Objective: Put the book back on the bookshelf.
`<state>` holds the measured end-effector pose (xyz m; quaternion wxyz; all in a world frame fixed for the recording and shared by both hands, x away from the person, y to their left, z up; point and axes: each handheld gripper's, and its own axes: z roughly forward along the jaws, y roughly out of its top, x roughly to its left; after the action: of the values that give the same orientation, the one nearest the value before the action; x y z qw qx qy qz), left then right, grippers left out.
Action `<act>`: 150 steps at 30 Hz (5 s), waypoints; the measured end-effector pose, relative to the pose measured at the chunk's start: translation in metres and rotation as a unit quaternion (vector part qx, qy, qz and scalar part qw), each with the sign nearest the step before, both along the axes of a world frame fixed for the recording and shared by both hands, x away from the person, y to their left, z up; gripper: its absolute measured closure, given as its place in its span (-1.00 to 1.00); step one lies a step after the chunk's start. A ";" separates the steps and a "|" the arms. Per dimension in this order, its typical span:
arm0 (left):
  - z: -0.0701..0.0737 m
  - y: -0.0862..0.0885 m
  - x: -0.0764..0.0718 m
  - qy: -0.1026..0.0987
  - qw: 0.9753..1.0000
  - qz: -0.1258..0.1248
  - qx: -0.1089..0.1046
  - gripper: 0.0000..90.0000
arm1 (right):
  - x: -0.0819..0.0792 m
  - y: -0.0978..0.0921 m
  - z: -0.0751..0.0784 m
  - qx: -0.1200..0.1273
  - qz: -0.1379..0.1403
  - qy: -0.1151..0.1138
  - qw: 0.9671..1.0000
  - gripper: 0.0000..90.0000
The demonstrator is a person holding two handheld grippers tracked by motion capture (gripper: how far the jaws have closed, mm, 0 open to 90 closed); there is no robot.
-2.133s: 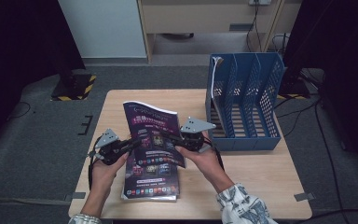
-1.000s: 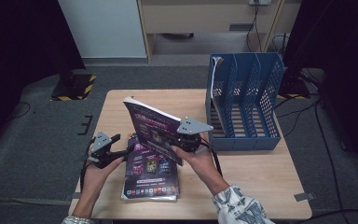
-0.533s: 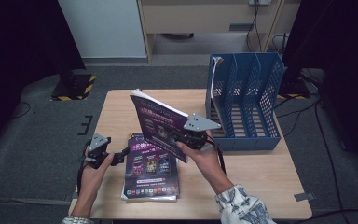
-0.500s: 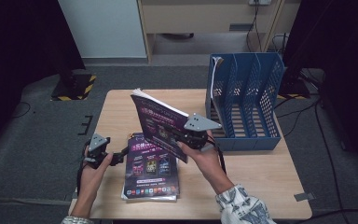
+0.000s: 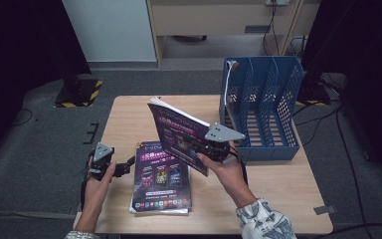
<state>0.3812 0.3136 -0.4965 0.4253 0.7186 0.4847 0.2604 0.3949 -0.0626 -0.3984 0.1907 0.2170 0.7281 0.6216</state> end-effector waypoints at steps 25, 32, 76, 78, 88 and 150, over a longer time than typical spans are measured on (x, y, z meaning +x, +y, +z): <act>-0.008 0.005 0.004 0.020 0.999 0.027 0.018 -0.88 | -0.015 -0.045 -0.011 0.000 -0.016 0.018 1.000 0.84; -0.008 0.012 0.004 0.022 0.999 0.038 0.016 -0.88 | -0.018 -0.048 -0.011 0.000 -0.018 0.020 1.000 0.84; -0.011 0.011 0.002 0.030 0.998 0.040 0.031 -0.88 | -0.071 -0.146 -0.009 -0.001 -0.072 0.031 0.997 0.84; -0.012 0.011 0.003 0.031 0.998 0.040 0.031 -0.88 | -0.073 -0.150 -0.008 0.000 -0.075 0.032 0.997 0.84; -0.011 0.010 0.002 0.030 0.998 0.039 0.031 -0.88 | -0.089 -0.171 0.003 0.016 -0.094 0.028 0.995 0.84; -0.012 0.008 0.004 0.027 0.999 0.038 0.028 -0.87 | 0.105 -0.171 0.026 -0.001 -0.369 0.029 0.929 0.84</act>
<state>0.3855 0.3215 -0.5083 0.3814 0.7184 0.5150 0.2705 0.5003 -0.2335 -0.3727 0.3861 0.4881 0.6024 0.4997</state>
